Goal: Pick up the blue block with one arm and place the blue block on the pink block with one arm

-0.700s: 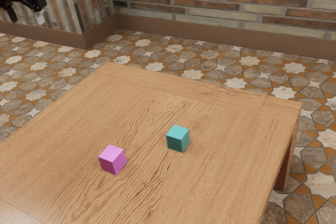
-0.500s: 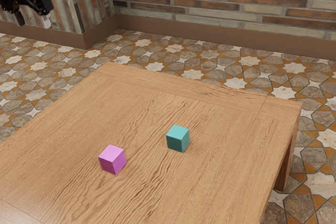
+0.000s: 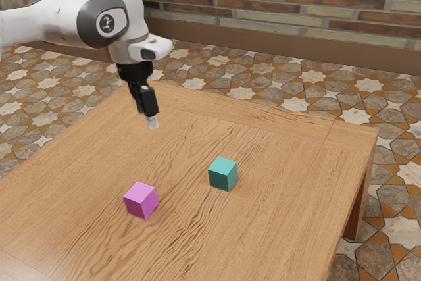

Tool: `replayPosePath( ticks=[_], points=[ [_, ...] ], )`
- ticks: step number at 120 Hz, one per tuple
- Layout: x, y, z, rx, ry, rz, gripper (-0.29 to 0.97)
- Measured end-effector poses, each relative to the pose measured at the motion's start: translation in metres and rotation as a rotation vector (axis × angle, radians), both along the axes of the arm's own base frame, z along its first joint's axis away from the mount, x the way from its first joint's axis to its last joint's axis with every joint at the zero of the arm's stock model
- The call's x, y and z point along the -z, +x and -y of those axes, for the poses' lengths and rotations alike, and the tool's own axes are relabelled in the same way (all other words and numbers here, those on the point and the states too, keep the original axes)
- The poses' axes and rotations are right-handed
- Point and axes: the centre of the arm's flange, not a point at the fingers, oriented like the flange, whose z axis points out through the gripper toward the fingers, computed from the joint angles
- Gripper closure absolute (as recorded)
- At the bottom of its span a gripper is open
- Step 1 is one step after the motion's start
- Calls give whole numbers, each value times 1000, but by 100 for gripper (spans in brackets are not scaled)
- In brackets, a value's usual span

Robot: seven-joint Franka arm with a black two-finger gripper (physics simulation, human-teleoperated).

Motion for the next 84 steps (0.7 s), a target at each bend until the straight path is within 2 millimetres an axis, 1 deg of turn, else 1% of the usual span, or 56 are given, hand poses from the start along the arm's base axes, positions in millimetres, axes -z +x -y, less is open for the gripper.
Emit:
replayPosePath(
  ticks=[10, 14, 18, 27, 41, 53, 69, 76, 84],
  points=[
    [12, 8, 26, 171, 29, 41, 0],
    [22, 13, 35, 230, 34, 51, 0],
    [36, 20, 40, 282, 34, 57, 0],
    [68, 39, 38, 370, 26, 75, 0],
    [100, 62, 38, 483, 8, 112, 0],
    [119, 85, 39, 551, -24, 141, 0],
    [146, 108, 45, 637, -55, 161, 0],
    [156, 112, 46, 669, -64, 161, 0],
    [164, 111, 47, 700, -72, 158, 0]
  ],
)
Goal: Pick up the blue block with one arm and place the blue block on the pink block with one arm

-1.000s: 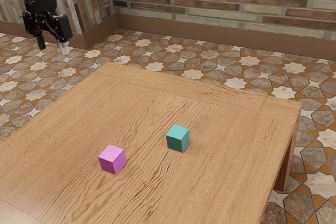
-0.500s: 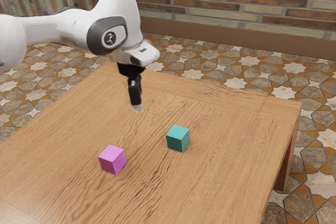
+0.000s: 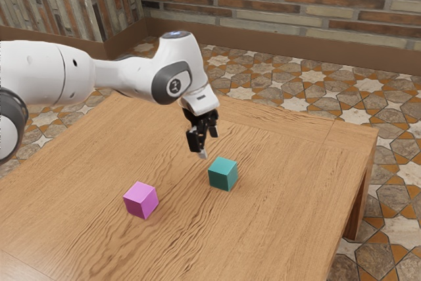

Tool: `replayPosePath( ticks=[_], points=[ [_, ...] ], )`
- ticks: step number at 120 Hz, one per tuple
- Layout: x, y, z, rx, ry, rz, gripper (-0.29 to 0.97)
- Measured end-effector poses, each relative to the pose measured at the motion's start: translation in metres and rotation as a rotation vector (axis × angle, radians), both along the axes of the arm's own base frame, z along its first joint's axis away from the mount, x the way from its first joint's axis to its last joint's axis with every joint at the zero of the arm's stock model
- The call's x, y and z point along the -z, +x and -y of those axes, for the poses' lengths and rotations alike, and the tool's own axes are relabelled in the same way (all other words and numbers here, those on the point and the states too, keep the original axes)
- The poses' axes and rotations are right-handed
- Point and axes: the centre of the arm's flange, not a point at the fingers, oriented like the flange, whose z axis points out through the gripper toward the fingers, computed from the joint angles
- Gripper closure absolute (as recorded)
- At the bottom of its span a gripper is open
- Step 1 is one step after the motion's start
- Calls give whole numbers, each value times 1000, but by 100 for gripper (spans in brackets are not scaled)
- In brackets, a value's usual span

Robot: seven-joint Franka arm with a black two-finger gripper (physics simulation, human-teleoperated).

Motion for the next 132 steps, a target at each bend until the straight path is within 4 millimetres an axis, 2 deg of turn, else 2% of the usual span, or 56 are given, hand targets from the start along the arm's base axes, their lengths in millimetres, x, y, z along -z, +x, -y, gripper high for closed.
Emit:
replayPosePath(
  ticks=[9, 26, 46, 66, 107, 120, 126, 132],
  points=[
    [8, -1, 4, 32, -10, -6, 0],
    [37, 0, 10, 79, -31, -32, 0],
    [51, 4, 15, 125, -46, -19, 0],
    [47, 13, 16, 156, -52, 26, 0],
    [91, 17, 17, 199, -64, 2, 0],
    [96, 18, 17, 208, -65, 4, 0],
    [96, 18, 17, 212, -66, 6, 5],
    [97, 18, 17, 214, -66, 7, 16]
  ],
)
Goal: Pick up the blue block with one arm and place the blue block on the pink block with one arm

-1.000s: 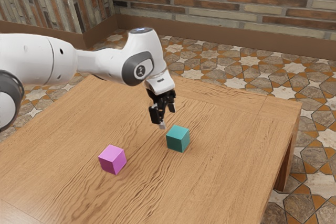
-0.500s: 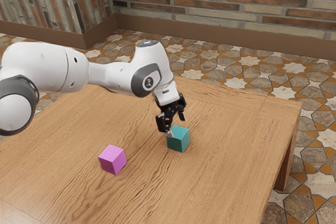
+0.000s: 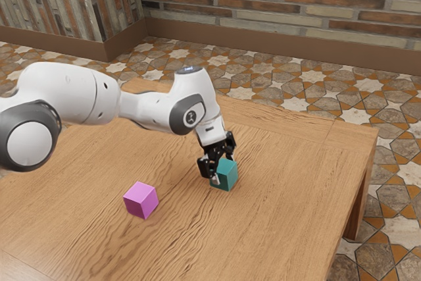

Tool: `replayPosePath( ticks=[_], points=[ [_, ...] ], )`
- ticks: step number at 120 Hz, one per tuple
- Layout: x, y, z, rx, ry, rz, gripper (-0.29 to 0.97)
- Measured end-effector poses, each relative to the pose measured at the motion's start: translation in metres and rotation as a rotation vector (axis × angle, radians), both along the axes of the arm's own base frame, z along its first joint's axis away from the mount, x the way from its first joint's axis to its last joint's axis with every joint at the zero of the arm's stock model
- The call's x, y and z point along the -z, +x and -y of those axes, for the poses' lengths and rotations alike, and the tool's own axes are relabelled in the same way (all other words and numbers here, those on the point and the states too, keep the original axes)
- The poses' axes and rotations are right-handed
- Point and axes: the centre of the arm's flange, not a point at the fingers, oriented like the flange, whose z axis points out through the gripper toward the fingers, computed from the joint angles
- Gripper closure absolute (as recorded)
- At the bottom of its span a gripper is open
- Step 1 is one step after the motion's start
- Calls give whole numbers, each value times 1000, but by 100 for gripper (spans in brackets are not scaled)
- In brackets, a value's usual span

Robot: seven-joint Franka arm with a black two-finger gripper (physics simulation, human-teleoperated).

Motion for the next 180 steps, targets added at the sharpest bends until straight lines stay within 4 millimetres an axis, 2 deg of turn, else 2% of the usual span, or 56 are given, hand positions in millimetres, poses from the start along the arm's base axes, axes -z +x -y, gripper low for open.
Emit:
replayPosePath(
  ticks=[7, 14, 25, 34, 52, 60, 71, 84, 95, 127, 146, 180],
  points=[
    [0, 0, 0, 1, 0, 3, 28],
    [-2, 1, -1, 1, -1, 8, 34],
    [-22, -1, -1, 3, 2, 33, 39],
    [-40, -12, -1, 9, 13, 43, 42],
    [-95, -62, -9, 11, 55, 51, 44],
    [-114, -84, -25, -12, 76, 44, 44],
    [-123, -114, -56, -61, 99, 15, 43],
    [-121, -139, -89, -116, 115, -30, 43],
    [-119, -155, -103, -140, 125, -51, 42],
    [-101, -170, -111, -141, 145, -59, 42],
    [-95, -172, -116, -133, 162, -40, 42],
    [-86, -180, -137, -146, 175, -40, 42]
  ],
)
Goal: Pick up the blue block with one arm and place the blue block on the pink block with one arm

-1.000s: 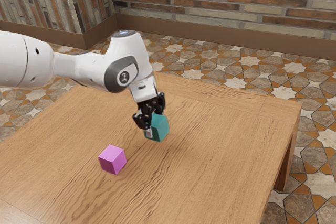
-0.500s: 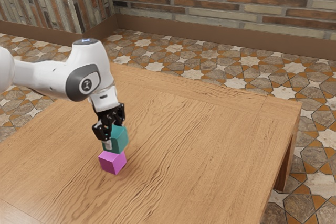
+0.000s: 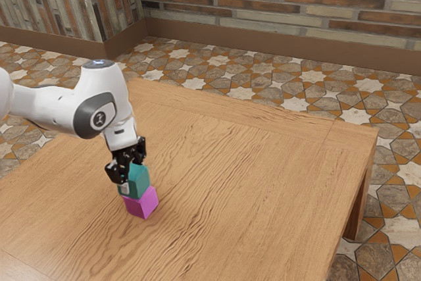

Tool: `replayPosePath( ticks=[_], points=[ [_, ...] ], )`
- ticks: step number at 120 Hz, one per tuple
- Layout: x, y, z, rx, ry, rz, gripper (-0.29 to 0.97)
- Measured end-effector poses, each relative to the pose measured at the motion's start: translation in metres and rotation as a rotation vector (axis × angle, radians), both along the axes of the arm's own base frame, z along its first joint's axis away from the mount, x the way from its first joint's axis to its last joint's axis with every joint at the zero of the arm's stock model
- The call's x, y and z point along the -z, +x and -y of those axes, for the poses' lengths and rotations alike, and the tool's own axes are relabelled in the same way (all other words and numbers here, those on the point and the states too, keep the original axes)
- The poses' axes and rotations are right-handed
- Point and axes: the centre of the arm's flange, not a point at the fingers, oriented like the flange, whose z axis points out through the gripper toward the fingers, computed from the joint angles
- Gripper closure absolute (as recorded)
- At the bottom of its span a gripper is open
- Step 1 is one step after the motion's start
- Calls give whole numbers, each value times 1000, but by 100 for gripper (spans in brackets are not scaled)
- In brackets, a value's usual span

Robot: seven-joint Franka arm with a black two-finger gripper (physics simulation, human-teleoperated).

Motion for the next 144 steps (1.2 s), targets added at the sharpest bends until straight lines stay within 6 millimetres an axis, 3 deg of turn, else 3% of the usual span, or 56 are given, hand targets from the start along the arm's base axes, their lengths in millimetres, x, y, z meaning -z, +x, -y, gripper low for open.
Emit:
replayPosePath(
  ticks=[46, 58, 71, 92, 120, 125, 130, 138, 144],
  points=[
    [2, 4, -29, -35, 5, 24, 42],
    [7, 5, -27, -29, 3, 23, 42],
    [8, 7, -13, 0, 1, 27, 42],
    [10, 8, 9, 39, -8, 18, 20],
    [5, 7, -8, 8, -9, 22, 7],
    [-8, 5, -11, 2, -6, 37, 6],
    [-35, 0, -14, -9, -4, 67, 5],
    [-116, -17, -5, -11, -8, 158, 3],
    [-193, -19, 7, -10, -22, 232, 3]
  ],
)
